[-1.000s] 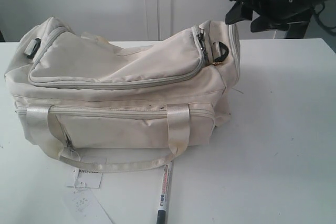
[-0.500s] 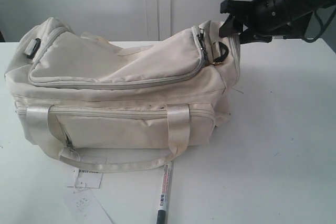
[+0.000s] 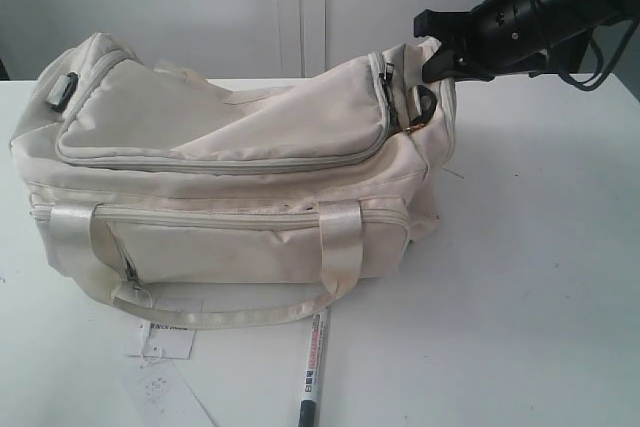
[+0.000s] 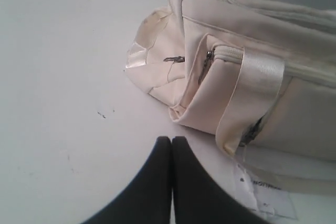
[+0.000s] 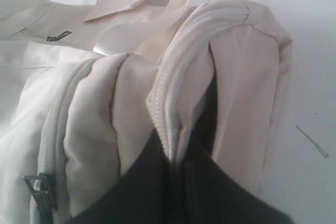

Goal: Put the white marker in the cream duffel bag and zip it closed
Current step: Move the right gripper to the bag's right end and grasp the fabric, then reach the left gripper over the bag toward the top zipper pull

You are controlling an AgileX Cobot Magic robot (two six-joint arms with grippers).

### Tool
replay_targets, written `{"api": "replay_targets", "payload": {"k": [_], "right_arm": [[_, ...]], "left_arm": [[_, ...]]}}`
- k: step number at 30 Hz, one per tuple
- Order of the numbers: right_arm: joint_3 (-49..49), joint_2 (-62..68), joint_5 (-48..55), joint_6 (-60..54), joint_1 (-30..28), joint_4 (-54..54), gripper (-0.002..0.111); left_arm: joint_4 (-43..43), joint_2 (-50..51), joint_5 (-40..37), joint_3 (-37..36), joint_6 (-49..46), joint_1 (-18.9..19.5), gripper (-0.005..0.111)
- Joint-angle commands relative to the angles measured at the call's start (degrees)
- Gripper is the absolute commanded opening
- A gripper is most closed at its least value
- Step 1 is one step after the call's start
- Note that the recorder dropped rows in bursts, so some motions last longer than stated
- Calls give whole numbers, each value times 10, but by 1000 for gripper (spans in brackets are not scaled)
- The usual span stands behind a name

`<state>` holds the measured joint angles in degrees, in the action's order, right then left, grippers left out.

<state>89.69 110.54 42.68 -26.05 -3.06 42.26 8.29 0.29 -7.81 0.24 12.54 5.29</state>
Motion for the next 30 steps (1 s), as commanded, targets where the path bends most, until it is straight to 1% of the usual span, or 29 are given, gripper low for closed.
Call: {"api": "replay_targets", "payload": {"k": [1, 3, 4, 8, 9, 10, 11, 14, 16, 18, 20, 26, 29, 30], "right_arm": [[5, 0, -8, -7, -2, 7, 0], [5, 0, -8, -7, -2, 7, 0], [5, 0, -6, -7, -2, 7, 0], [5, 0, -8, -7, -2, 7, 0], [5, 0, -8, -7, -2, 7, 0], [5, 0, -8, -7, -2, 7, 0], [5, 0, -8, -7, -2, 7, 0], [5, 0, -8, -7, -2, 7, 0], [5, 0, -7, -7, -2, 7, 0], [5, 0, -7, -7, -2, 7, 0], [5, 0, -7, -7, -2, 7, 0], [5, 0, -8, -7, -2, 7, 0], [5, 0, -8, -7, -2, 7, 0], [5, 0, -8, -7, -2, 7, 0]], "left_arm": [[23, -3, 11, -2, 91, -3, 0], [23, -3, 31, -2, 100, -3, 0], [23, -3, 53, -2, 100, -3, 0], [32, -3, 196, -2, 111, -3, 0], [32, -3, 219, -2, 118, -3, 0], [32, -3, 236, -1, 120, -3, 0], [30, -3, 240, 18, 118, -3, 0], [0, -1, 239, 56, 70, -3, 0], [-2, 29, 189, 91, 67, -3, 0], [-46, 79, 110, 136, 65, -3, 0], [-76, 129, 59, 178, 54, -3, 0], [-72, 304, -70, 299, -42, -3, 0], [-60, 377, -106, 353, -80, -4, 0], [-35, 410, -117, 378, -106, -4, 0]]}}
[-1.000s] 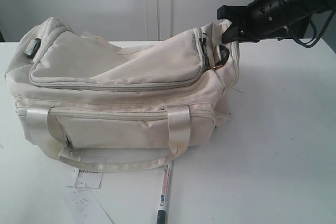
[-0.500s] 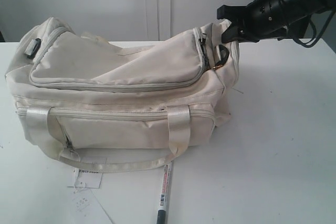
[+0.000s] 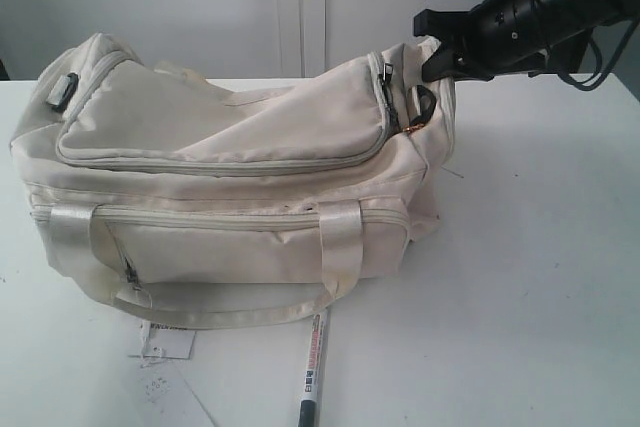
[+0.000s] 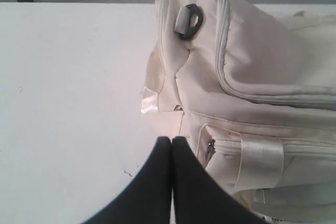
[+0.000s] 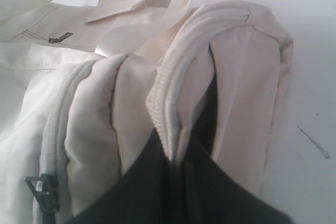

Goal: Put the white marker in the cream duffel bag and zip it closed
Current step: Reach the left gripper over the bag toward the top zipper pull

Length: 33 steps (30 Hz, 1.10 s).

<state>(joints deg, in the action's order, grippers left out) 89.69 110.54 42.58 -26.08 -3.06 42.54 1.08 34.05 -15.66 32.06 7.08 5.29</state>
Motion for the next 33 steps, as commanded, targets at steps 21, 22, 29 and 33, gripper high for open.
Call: {"api": "replay_targets", "payload": {"k": [21, 22, 29, 33], "right_arm": [[5, 0, -7, -7, -2, 5, 0], [5, 0, -7, -7, -2, 5, 0], [5, 0, -7, -7, -2, 5, 0], [5, 0, -7, -7, -2, 5, 0]], "left_arm": [[212, 393, 0, 313, -327, -269, 0], [212, 404, 8, 320, -327, -277, 0], [211, 483, 34, 388, -339, -332, 0], [211, 529, 37, 430, -352, -349, 0]]}}
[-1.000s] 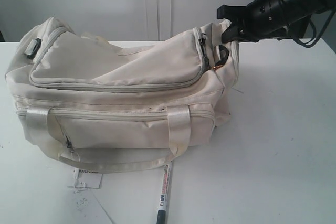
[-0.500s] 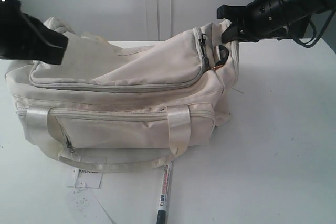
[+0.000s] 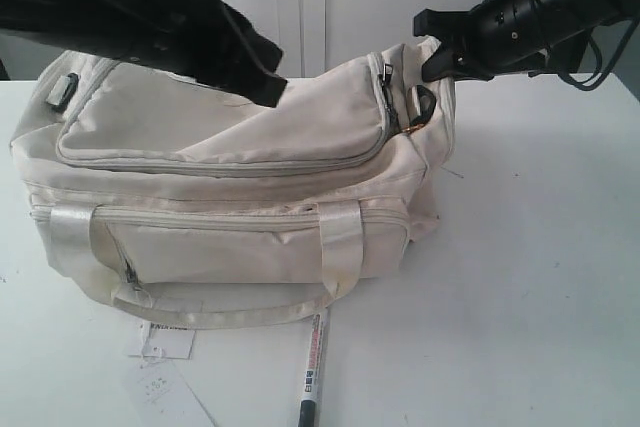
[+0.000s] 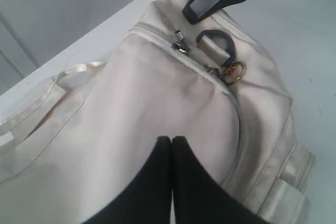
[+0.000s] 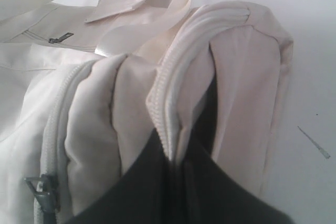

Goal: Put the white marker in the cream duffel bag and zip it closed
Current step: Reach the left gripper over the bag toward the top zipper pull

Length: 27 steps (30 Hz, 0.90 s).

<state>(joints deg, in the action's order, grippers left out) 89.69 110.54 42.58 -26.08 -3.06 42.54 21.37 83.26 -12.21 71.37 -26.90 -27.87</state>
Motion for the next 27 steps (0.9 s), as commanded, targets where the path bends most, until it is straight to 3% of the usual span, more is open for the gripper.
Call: {"api": "replay_targets", "payload": {"k": [1, 9, 24, 27], "right_arm": [[5, 0, -7, -7, -2, 5, 0], [5, 0, -7, -7, -2, 5, 0], [5, 0, -7, -7, -2, 5, 0], [5, 0, -7, -7, -2, 5, 0]], "left_arm": [[8, 46, 1, 46, -12, -22, 0], [8, 127, -62, 137, -16, -49, 0], [15, 255, -204, 310, -57, -49, 0], [41, 270, -208, 329, -91, -49, 7]]}}
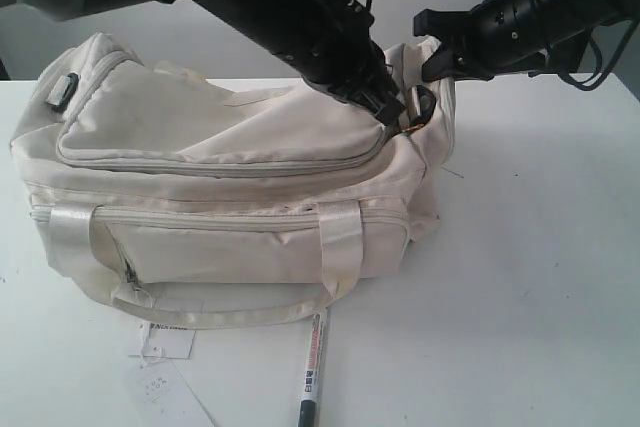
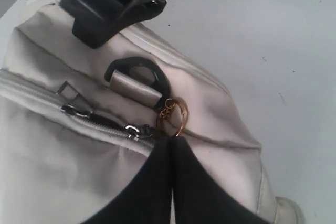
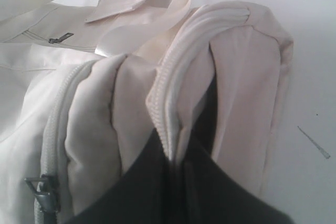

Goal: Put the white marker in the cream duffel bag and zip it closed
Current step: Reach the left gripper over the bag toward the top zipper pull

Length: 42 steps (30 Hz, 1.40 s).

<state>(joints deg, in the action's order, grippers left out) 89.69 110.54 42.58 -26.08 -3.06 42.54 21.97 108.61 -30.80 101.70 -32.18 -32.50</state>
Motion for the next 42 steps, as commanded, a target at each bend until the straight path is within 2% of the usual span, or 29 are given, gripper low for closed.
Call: {"api": "replay_targets", "payload": {"k": [1, 6, 11, 20, 35, 42], "right_arm": [[5, 0, -7, -7, -2, 5, 0], [5, 0, -7, -7, -2, 5, 0], [5, 0, -7, -7, -2, 5, 0], [5, 0, -7, -7, -2, 5, 0], [5, 0, -7, -7, -2, 5, 0], [5, 0, -7, -7, -2, 5, 0]], "left_arm": [[41, 20, -22, 31, -48, -3, 12], [48, 43, -22, 56, -80, -4, 34], [45, 53, -28, 60, -156, -16, 40], [27, 70, -17, 60, -206, -19, 40], [-3, 101, 28, 60, -213, -19, 40], [-4, 108, 7, 60, -253, -19, 40]]}}
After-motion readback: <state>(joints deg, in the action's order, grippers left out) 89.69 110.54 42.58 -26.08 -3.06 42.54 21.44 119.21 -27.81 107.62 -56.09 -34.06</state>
